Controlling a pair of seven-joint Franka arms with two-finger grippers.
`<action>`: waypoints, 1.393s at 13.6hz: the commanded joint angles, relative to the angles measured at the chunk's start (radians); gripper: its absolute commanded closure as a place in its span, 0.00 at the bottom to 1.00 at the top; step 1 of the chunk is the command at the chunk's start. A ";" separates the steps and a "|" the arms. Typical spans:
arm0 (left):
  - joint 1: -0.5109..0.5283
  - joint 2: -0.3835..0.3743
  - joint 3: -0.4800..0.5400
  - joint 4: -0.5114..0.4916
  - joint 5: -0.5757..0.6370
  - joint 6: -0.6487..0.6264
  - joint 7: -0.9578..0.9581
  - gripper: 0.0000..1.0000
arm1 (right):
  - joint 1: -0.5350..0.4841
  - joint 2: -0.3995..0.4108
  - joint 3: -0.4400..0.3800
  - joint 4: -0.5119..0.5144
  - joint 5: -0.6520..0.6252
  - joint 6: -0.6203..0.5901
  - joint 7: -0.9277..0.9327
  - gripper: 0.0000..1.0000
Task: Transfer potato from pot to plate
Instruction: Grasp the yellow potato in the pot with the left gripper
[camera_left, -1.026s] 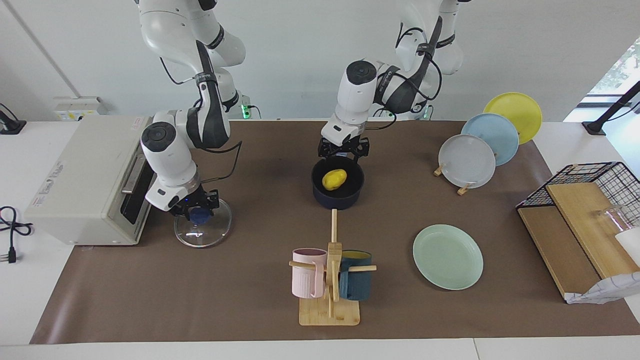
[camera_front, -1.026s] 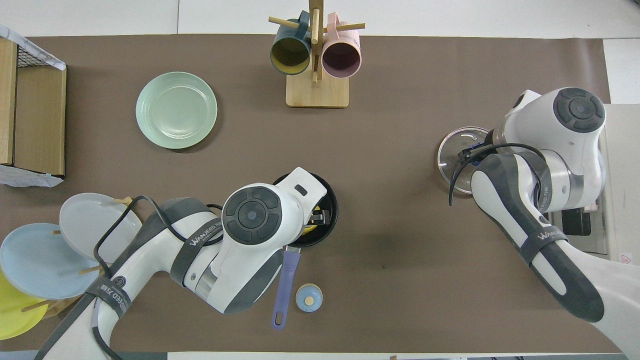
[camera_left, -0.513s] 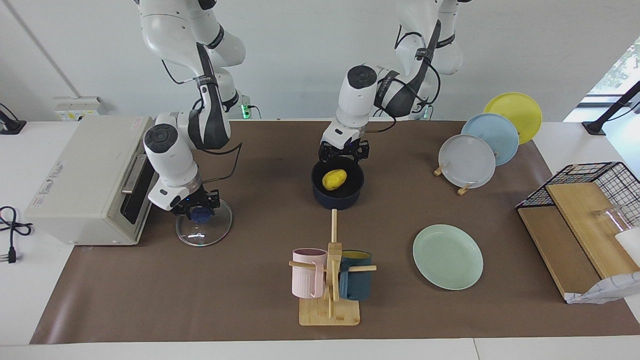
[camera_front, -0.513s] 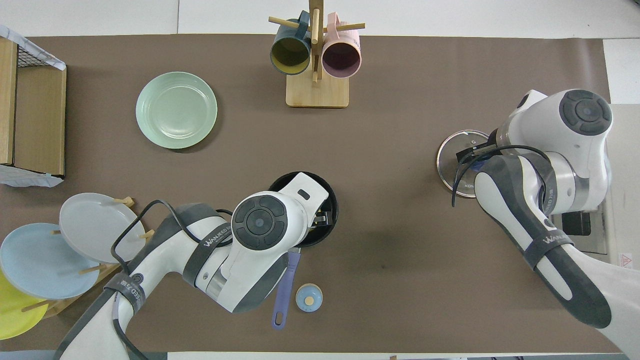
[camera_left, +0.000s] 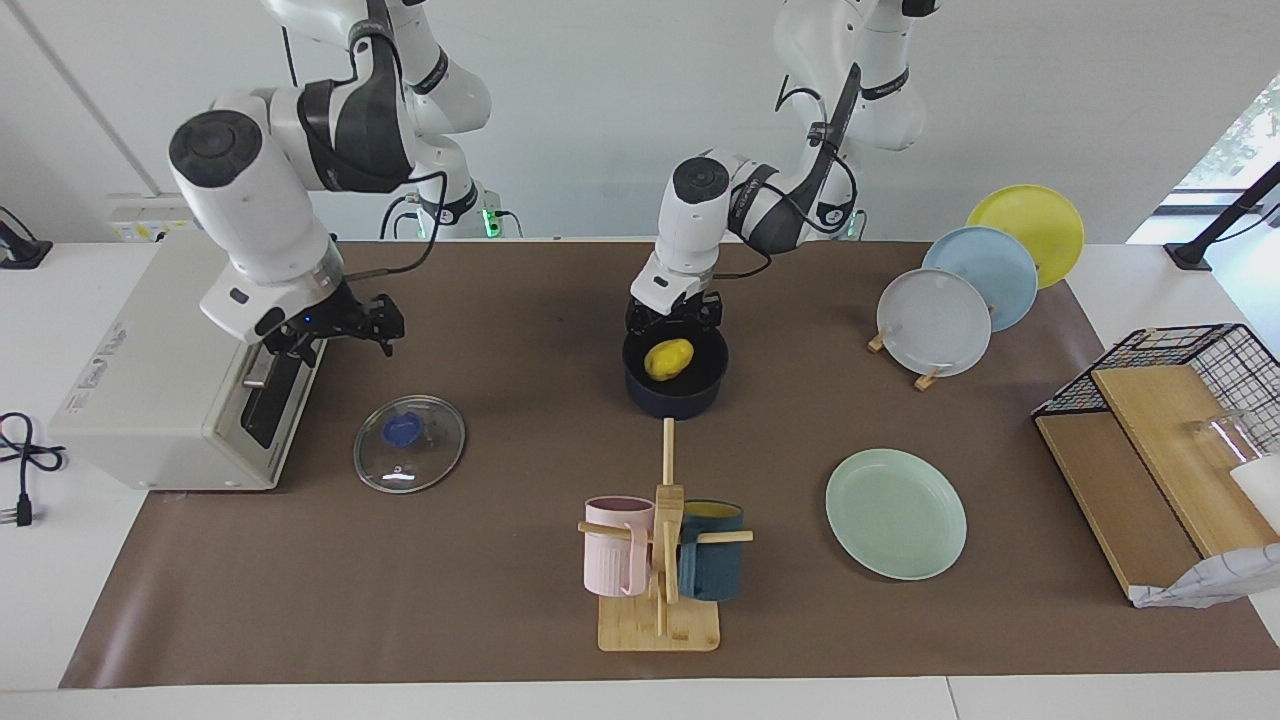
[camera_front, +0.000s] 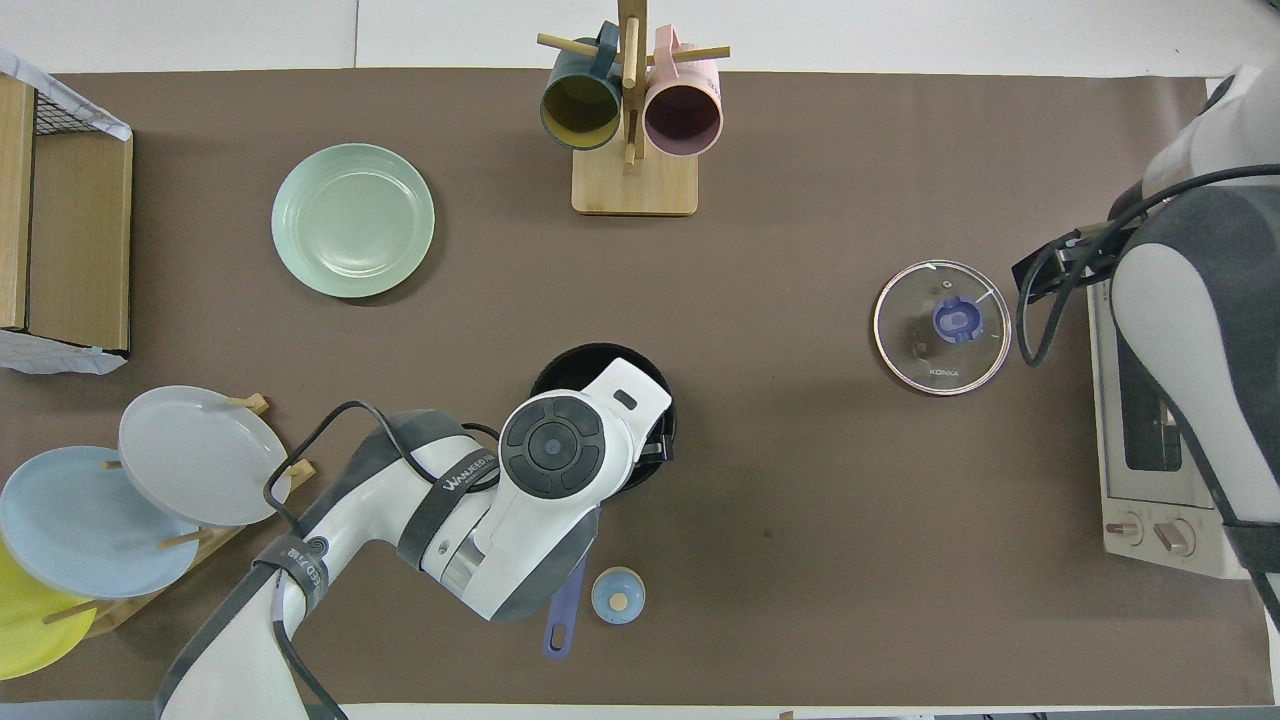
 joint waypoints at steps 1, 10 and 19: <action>-0.038 0.014 0.018 -0.010 -0.009 0.024 -0.031 0.00 | -0.007 -0.044 0.015 0.002 0.014 -0.053 0.072 0.00; -0.026 0.040 0.019 -0.008 -0.009 0.080 -0.154 0.00 | 0.004 -0.173 0.002 -0.133 0.012 -0.026 0.086 0.00; -0.005 0.041 0.019 -0.008 -0.009 0.074 -0.153 0.03 | -0.008 -0.153 -0.014 -0.121 0.014 -0.005 0.089 0.00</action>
